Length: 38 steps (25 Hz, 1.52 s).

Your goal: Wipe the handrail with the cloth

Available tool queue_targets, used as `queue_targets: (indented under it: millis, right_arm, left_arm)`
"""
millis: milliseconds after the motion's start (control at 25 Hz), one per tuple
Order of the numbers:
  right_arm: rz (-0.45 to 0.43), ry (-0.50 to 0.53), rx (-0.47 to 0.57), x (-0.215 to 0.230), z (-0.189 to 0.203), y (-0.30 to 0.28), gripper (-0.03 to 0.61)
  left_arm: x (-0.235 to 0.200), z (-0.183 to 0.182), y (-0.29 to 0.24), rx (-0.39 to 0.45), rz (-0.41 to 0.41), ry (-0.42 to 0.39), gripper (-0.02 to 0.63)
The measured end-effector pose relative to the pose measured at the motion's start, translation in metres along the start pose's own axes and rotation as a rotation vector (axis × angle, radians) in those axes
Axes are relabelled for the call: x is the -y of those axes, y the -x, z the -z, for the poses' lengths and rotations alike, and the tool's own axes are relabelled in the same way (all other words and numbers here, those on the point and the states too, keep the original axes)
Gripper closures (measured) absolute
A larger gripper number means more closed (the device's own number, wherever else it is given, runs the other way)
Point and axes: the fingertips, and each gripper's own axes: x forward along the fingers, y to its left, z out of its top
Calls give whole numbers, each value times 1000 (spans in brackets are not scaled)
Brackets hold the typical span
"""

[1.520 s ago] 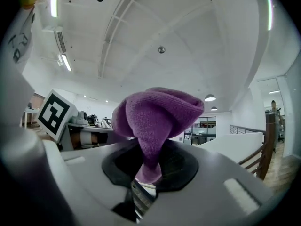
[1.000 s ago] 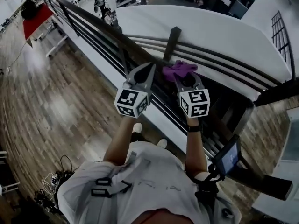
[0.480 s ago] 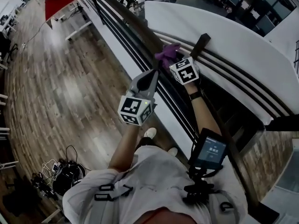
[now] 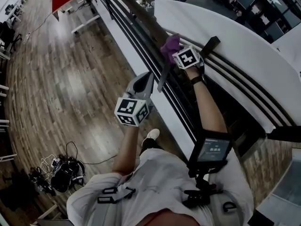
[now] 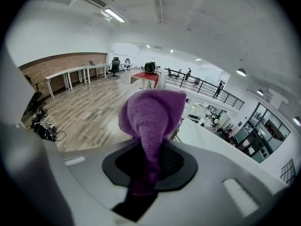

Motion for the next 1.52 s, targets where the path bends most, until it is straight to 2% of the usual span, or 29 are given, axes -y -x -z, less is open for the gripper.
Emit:
queue_targets:
  millis: [280, 480, 800, 1200, 1520]
  right_arm:
    - [-10, 1, 34, 0, 12, 12, 518]
    - [-26, -2, 40, 0, 21, 25, 520]
    - [-42, -24, 47, -5, 52, 46, 520]
    - [-29, -32, 44, -11, 81, 78, 522]
    - [-10, -69, 71, -15, 113, 107, 522]
  left_arm:
    - [29, 13, 8, -10, -16, 6, 614]
    - [50, 6, 13, 19, -9, -14, 614]
    - [89, 5, 18, 23, 36, -109, 614]
    - [137, 2, 22, 22, 111, -165, 614]
    - [167, 8, 22, 18, 151, -167, 614]
